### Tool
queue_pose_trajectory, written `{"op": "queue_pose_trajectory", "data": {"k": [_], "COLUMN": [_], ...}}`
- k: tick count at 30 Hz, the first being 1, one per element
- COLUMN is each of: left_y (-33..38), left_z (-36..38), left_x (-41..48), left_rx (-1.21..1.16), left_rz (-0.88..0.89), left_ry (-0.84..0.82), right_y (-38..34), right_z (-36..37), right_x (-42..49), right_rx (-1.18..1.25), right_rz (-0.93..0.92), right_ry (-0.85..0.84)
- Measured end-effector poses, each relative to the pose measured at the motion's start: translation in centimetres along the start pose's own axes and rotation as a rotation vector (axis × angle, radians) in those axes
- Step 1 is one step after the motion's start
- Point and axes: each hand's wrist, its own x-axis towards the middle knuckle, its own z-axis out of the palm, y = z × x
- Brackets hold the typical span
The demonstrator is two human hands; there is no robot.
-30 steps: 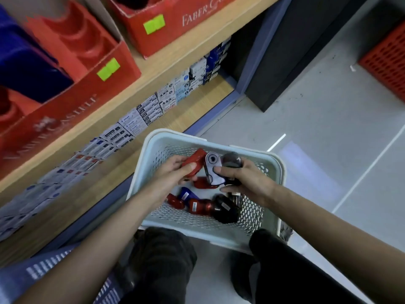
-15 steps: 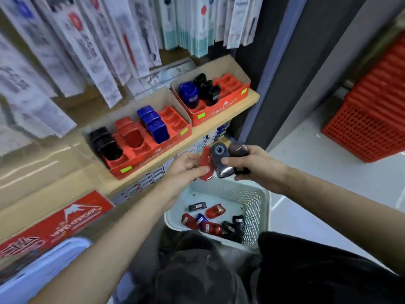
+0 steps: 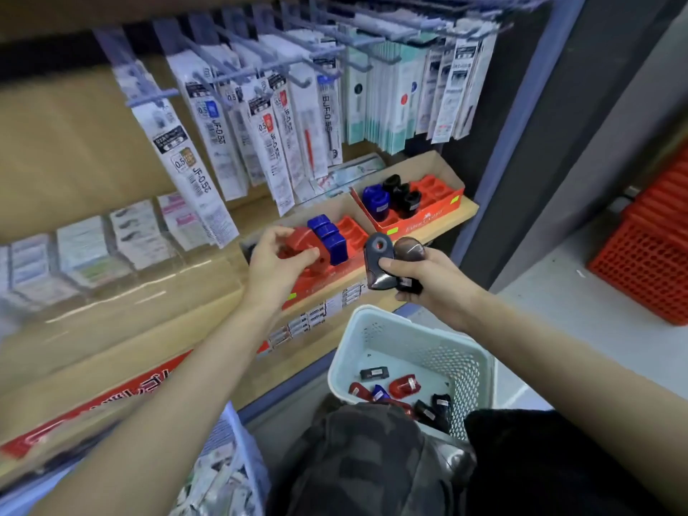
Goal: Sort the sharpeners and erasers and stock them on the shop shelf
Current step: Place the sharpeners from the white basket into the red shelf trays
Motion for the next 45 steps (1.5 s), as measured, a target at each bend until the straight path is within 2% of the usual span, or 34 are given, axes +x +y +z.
{"op": "queue_pose_trajectory", "data": {"k": [2, 7, 10, 14, 18, 21, 23, 24, 25, 28, 30, 36, 38, 42, 45], "left_y": [-0.3, -2.6, -3.1, -3.2, -3.6, -3.8, -3.4, -3.0, -2.4, -0.6, -0.4, -0.3, -0.7, -2.1, -2.4], "left_z": [-0.8, -0.7, -0.2, 0.1, 0.0, -0.3, -0.3, -0.2, 0.0, 0.9, 1.3, 0.7, 0.4, -0.3, -0.7], "left_x": [0.9, 2.2, 2.0, 2.2, 1.6, 1.3, 0.7, 0.3, -0.1, -1.3, -1.5, -2.2, -2.6, -3.3, -3.6], "left_rx": [0.035, 0.421, 0.674, 0.835, 1.158, 1.245, 1.152, 1.025, 0.853, 0.382, 0.278, 0.202, 0.117, -0.132, -0.241], "left_rz": [0.023, 0.042, 0.170, 0.309, 0.437, 0.476, 0.516, 0.527, 0.498, 0.263, 0.170, 0.104, 0.037, -0.172, -0.208], "left_ry": [0.039, 0.028, 0.041, 0.031, 0.030, 0.063, 0.074, 0.026, -0.079, -0.503, -0.571, -0.612, -0.537, -0.267, -0.250], "right_y": [0.2, 0.7, 0.8, 0.9, 1.1, 1.1, 0.8, 0.6, 0.3, -0.2, -0.4, -0.6, -0.4, -0.3, -0.4], "right_z": [0.0, -0.9, -1.4, -1.8, -1.8, -1.8, -1.8, -1.7, -1.6, -1.1, -0.8, -0.4, -0.1, 0.0, 0.8], "right_x": [0.1, 0.3, 0.5, 0.6, 0.6, 0.6, 0.5, 0.4, 0.3, 0.0, -0.1, -0.4, -0.2, 0.3, 0.4], "right_rx": [-0.021, -0.091, -0.084, -0.086, -0.107, -0.155, -0.235, -0.284, -0.323, -0.391, -0.406, -0.461, -0.458, -0.395, -0.353], "right_rz": [0.002, 0.025, 0.026, 0.025, 0.027, 0.017, -0.014, -0.035, -0.053, -0.089, -0.108, -0.144, -0.140, -0.125, -0.114], "right_ry": [0.008, 0.068, 0.084, 0.084, 0.073, 0.066, 0.063, 0.052, 0.036, -0.022, -0.058, -0.207, -0.217, -0.132, -0.135]}}
